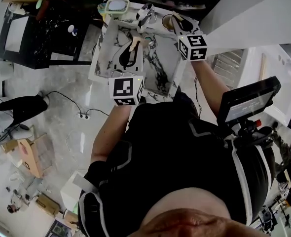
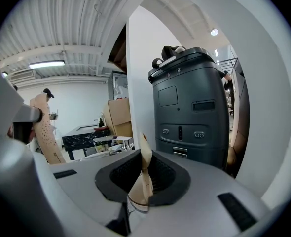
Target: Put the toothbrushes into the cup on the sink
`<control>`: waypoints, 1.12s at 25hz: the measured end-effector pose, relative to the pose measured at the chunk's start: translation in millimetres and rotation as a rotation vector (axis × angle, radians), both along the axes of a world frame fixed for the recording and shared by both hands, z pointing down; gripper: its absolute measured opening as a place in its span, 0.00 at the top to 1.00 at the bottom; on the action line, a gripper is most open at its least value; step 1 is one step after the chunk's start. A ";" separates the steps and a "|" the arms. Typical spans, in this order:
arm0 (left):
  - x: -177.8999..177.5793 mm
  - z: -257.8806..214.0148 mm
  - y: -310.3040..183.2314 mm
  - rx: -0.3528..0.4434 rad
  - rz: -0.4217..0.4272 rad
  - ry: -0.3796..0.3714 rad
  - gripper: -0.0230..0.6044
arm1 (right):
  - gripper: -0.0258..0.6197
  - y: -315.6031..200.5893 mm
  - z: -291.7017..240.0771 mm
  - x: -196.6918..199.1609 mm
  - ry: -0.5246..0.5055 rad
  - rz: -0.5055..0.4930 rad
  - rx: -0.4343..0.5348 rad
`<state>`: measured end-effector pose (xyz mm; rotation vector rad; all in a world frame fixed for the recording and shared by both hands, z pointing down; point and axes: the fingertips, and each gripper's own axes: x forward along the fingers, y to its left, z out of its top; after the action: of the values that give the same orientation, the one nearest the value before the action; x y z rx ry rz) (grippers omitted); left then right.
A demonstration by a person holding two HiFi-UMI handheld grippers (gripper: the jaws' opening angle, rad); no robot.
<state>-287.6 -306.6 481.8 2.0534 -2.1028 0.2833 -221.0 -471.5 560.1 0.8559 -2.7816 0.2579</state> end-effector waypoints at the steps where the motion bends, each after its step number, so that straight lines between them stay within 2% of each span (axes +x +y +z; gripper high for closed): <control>1: -0.8 0.6 0.6 0.001 0.001 -0.001 0.88 | 0.88 -1.0 1.3 -1.2 0.007 0.001 0.004; 6: -4.8 -2.4 7.3 0.010 0.006 -0.003 0.88 | 0.87 -3.5 7.2 0.4 0.047 0.021 -0.014; 10: -3.9 -10.6 13.6 0.023 0.016 0.003 0.88 | 0.77 2.3 -1.6 6.5 0.075 0.025 0.003; 14: 2.6 -19.7 12.6 0.050 0.069 0.010 0.88 | 0.72 6.0 -17.3 19.7 0.085 0.076 0.034; 20: 5.8 -28.7 14.4 0.075 0.125 0.015 0.88 | 0.72 12.2 -49.0 36.1 0.075 0.123 0.084; 28: 11.0 -44.5 18.0 0.108 0.191 0.001 0.88 | 0.72 35.6 -96.4 53.5 0.005 0.176 0.149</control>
<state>-276.6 -288.6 437.3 2.3209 -1.9632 0.1991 -167.5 -436.0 463.8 1.1379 -2.7505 0.0773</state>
